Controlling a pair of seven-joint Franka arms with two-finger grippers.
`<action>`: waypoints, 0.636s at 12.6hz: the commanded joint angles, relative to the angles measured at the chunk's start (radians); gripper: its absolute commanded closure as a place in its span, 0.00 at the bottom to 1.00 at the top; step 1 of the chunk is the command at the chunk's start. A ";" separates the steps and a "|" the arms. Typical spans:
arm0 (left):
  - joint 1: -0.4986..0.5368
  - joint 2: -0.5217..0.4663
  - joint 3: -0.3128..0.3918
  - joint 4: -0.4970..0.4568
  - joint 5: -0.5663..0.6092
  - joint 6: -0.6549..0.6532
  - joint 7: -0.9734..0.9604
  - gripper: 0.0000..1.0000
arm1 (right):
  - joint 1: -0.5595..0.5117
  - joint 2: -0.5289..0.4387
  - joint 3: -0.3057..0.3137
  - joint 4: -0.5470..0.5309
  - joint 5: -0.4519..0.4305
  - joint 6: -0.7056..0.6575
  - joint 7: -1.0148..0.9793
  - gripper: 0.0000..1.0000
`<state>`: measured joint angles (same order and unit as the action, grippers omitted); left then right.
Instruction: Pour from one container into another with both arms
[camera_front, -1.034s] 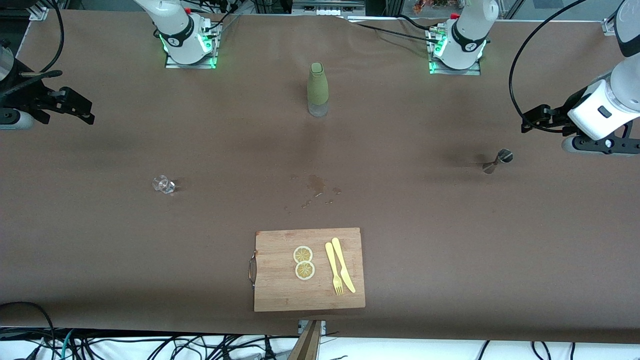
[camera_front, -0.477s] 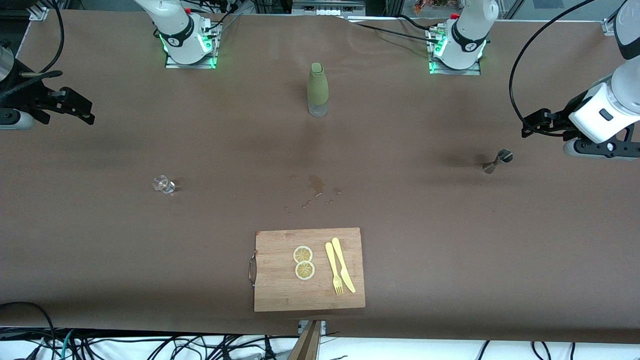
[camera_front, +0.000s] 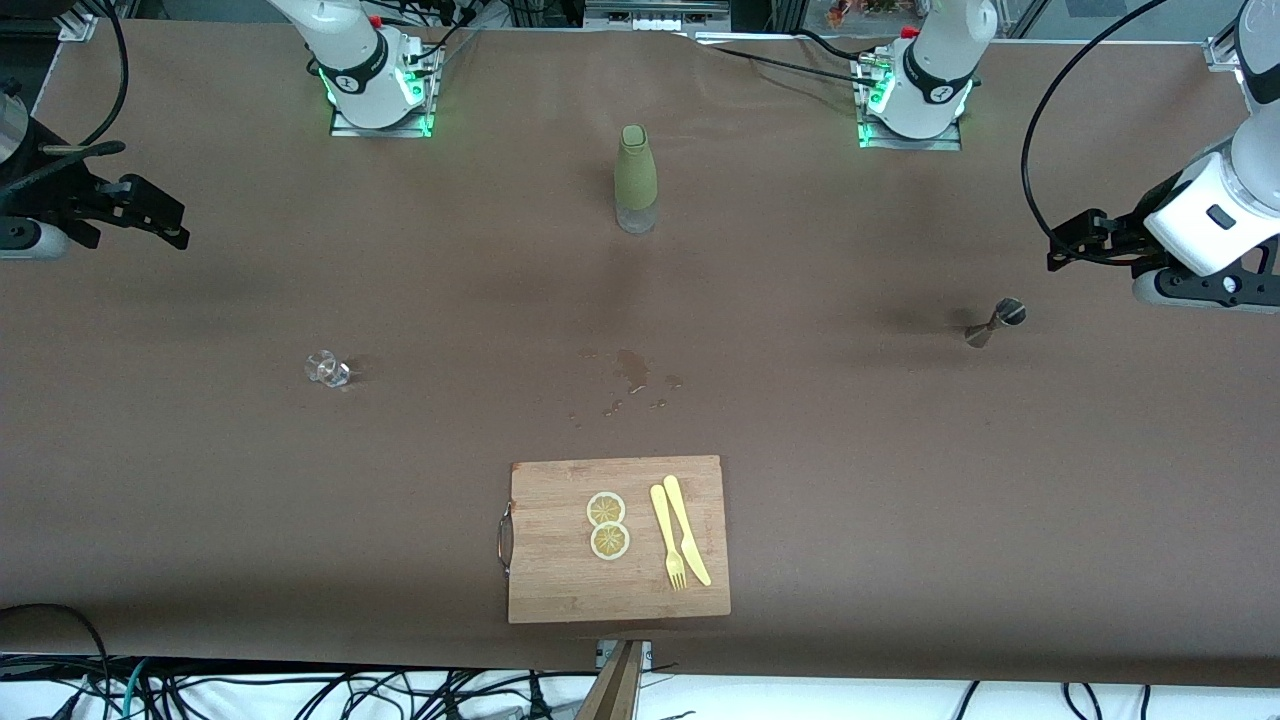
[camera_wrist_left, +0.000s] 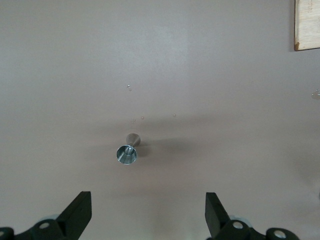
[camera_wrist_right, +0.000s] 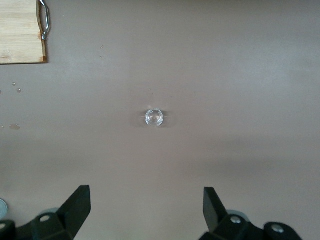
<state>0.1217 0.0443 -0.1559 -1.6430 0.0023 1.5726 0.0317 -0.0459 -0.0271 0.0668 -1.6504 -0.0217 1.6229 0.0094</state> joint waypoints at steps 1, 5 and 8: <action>-0.004 -0.007 -0.011 0.009 0.033 -0.010 0.022 0.00 | 0.000 -0.001 -0.001 0.009 0.014 -0.008 0.015 0.00; -0.004 -0.006 -0.033 0.008 0.035 -0.014 0.020 0.00 | 0.000 -0.001 -0.001 0.009 0.014 -0.008 0.014 0.00; -0.005 0.002 -0.031 0.009 0.035 -0.002 0.022 0.00 | 0.000 -0.001 -0.001 0.009 0.014 -0.008 0.014 0.00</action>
<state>0.1174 0.0448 -0.1831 -1.6430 0.0023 1.5715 0.0332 -0.0459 -0.0267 0.0667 -1.6504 -0.0217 1.6229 0.0095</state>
